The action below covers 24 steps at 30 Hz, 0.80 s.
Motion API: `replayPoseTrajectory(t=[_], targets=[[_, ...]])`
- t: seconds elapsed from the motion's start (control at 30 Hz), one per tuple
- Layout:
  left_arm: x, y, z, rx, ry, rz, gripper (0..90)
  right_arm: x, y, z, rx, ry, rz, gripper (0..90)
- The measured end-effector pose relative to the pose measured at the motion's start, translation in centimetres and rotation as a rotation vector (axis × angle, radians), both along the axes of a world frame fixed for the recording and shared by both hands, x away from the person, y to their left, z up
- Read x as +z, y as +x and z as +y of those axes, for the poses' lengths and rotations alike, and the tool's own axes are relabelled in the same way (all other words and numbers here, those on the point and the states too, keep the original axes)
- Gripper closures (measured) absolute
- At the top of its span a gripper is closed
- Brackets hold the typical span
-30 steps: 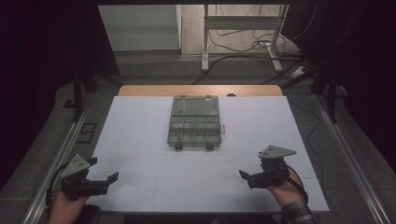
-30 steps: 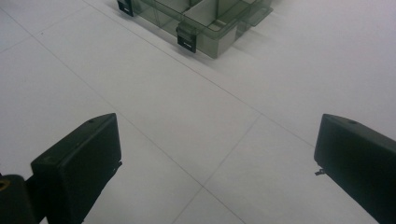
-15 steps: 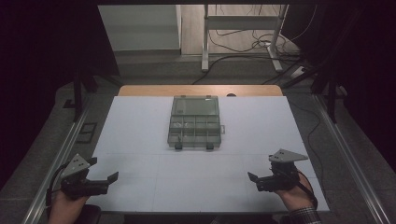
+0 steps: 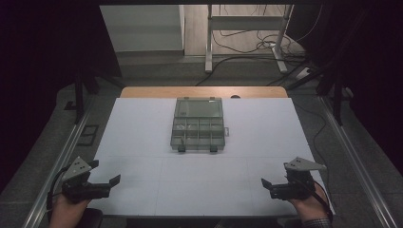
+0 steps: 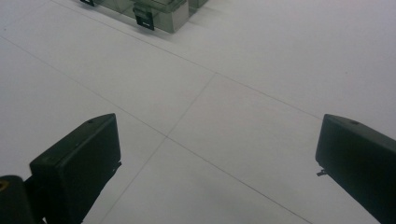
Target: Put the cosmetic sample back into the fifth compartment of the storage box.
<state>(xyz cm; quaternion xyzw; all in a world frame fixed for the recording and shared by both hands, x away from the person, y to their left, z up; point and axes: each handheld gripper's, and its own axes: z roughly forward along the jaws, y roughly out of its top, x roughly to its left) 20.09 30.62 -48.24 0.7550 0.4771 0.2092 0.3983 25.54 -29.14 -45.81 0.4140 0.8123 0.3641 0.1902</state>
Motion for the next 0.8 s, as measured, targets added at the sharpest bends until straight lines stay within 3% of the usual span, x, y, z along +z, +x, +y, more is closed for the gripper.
replayPoseTrajectory(t=[0.8], targets=[[0.0, 0.1, 0.0, -0.001, -0.002, -0.003, 2.2, -0.5, -1.8, -1.9, -0.071, -0.027, 0.003, 1.3]])
